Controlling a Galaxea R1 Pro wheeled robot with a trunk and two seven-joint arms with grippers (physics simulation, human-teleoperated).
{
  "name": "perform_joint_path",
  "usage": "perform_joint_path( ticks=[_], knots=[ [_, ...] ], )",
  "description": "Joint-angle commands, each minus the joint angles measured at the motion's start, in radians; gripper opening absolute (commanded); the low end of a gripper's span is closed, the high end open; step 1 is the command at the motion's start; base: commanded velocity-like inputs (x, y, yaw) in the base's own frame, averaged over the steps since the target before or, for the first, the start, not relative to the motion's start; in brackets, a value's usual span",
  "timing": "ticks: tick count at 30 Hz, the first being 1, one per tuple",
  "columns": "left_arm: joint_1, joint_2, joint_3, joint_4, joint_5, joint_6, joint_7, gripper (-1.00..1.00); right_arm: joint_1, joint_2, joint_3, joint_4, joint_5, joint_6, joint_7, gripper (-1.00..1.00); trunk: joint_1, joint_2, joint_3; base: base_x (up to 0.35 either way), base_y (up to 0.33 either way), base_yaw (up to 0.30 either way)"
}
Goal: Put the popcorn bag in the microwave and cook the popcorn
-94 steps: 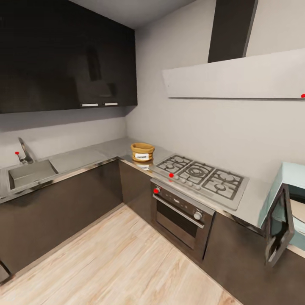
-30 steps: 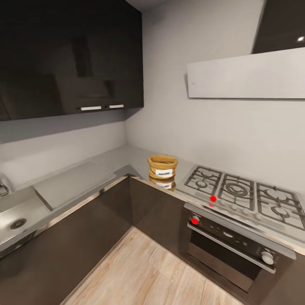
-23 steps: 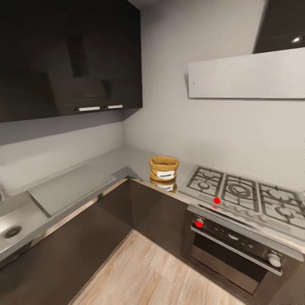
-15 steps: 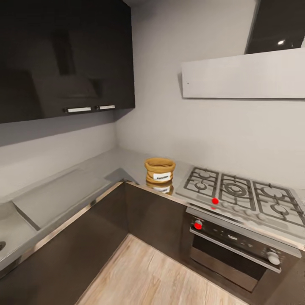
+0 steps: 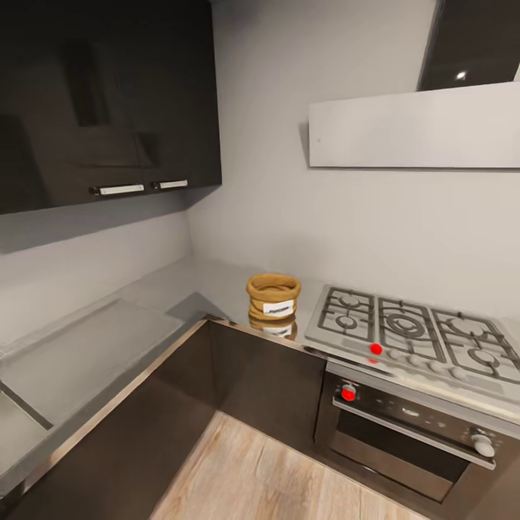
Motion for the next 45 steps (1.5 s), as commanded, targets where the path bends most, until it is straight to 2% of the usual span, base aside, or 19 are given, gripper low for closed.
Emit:
perform_joint_path(
  ticks=[1, 4, 9, 12, 13, 14, 16, 18, 20, 21, 25, 26, 27, 30, 33, 37, 38, 45],
  knots=[
    [0.001, 0.0, 0.005, -0.003, 0.0, 0.004, 0.0, 1.0, 0.0, 0.0, 0.005, -0.005, 0.001, -0.03, -0.007, 1.0, 0.001, -0.001, -0.001, 0.105, 0.281, -0.005],
    [0.001, 0.0, 0.005, -0.003, 0.0, 0.004, 0.0, 1.0, 0.0, 0.0, 0.007, -0.013, 0.002, -0.129, -0.009, 1.0, 0.001, -0.001, -0.001, 0.094, 0.278, -0.002],
    [0.001, -0.003, 0.005, -0.003, 0.0, 0.003, 0.0, 1.0, 0.0, -0.002, 0.005, -0.023, 0.003, -0.197, -0.011, 1.0, 0.001, -0.001, -0.001, 0.03, 0.08, 0.0],
    [0.001, -0.003, 0.005, -0.003, 0.0, 0.003, 0.0, 1.0, 0.0, -0.002, 0.004, -0.083, 0.004, -0.296, -0.011, 1.0, 0.001, -0.001, -0.001, 0.001, 0.003, 0.0],
    [0.001, -0.003, 0.005, -0.003, 0.0, 0.003, 0.0, 1.0, 0.0, -0.002, 0.004, -0.109, 0.003, -0.31, -0.011, 1.0, 0.001, -0.001, -0.001, 0.0, 0.0, 0.0],
    [0.001, -0.003, 0.005, -0.003, 0.0, 0.003, 0.0, 1.0, 0.0, -0.002, 0.002, -0.192, 0.004, -0.323, -0.012, 1.0, 0.001, -0.001, -0.001, 0.0, 0.0, 0.0],
    [0.001, -0.003, 0.004, -0.003, 0.0, 0.004, 0.0, 1.0, 0.0, -0.002, 0.002, -0.296, 0.004, -0.321, -0.012, 1.0, 0.001, -0.001, -0.001, 0.0, 0.0, 0.0],
    [0.001, -0.003, 0.004, -0.003, 0.0, 0.004, 0.0, 1.0, 0.0, -0.002, 0.001, -0.418, 0.003, -0.293, -0.013, 1.0, 0.001, -0.001, -0.001, 0.0, 0.0, 0.0],
    [0.001, -0.003, 0.004, -0.003, 0.0, 0.005, 0.0, 1.0, 0.0, -0.002, 0.001, -0.491, 0.003, -0.253, -0.013, 1.0, 0.001, -0.001, -0.001, 0.0, 0.0, 0.0],
    [0.001, -0.003, 0.004, -0.003, 0.0, 0.005, 0.0, 1.0, 0.0, -0.002, 0.0, -0.545, 0.003, -0.21, -0.013, 1.0, 0.001, -0.001, -0.001, 0.0, 0.0, 0.0],
    [0.001, -0.003, 0.005, -0.003, 0.0, 0.005, 0.0, 1.0, 0.0, -0.002, 0.0, -0.823, 0.002, 0.053, -0.013, 1.0, 0.001, -0.001, -0.001, 0.0, 0.0, 0.0],
    [0.001, -0.003, 0.005, -0.003, 0.0, 0.005, 0.0, 1.0, 0.0, -0.002, 0.0, -0.847, 0.002, 0.073, -0.013, 1.0, 0.001, -0.001, -0.001, 0.0, 0.0, 0.0],
    [0.001, -0.003, 0.004, -0.003, 0.0, 0.005, 0.0, 1.0, 0.0, -0.002, 0.001, -0.912, 0.002, 0.129, -0.014, 1.0, 0.001, -0.001, -0.001, 0.0, 0.0, 0.0],
    [0.001, -0.004, 0.003, -0.003, 0.0, 0.005, 0.0, 1.0, -0.004, -0.001, 0.0, -1.019, 0.002, 0.246, -0.015, 1.0, 0.001, -0.001, -0.001, 0.0, 0.0, 0.0],
    [0.001, -0.005, 0.003, -0.003, 0.0, 0.006, 0.0, 1.0, -0.044, -0.001, 0.0, -1.079, 0.002, 0.384, -0.017, 1.0, 0.001, -0.001, -0.001, 0.0, 0.0, 0.0],
    [0.001, -0.007, 0.002, -0.003, 0.0, 0.011, 0.0, 1.0, -0.222, -0.001, 0.001, -1.099, 0.002, 0.628, -0.017, 1.0, 0.001, -0.001, -0.001, 0.0, 0.0, 0.0],
    [0.001, -0.007, 0.002, -0.003, 0.0, 0.012, 0.0, 1.0, -0.286, 0.0, 0.001, -1.1, 0.003, 0.715, -0.017, 1.0, 0.001, -0.001, -0.001, 0.0, 0.0, 0.0],
    [0.001, -0.008, 0.002, -0.003, 0.0, 0.013, 0.0, 1.0, -0.576, 0.0, 0.0, -1.093, 0.002, 1.086, -0.042, 1.0, 0.001, -0.001, -0.001, 0.034, 0.0, 0.0]
  ],
)
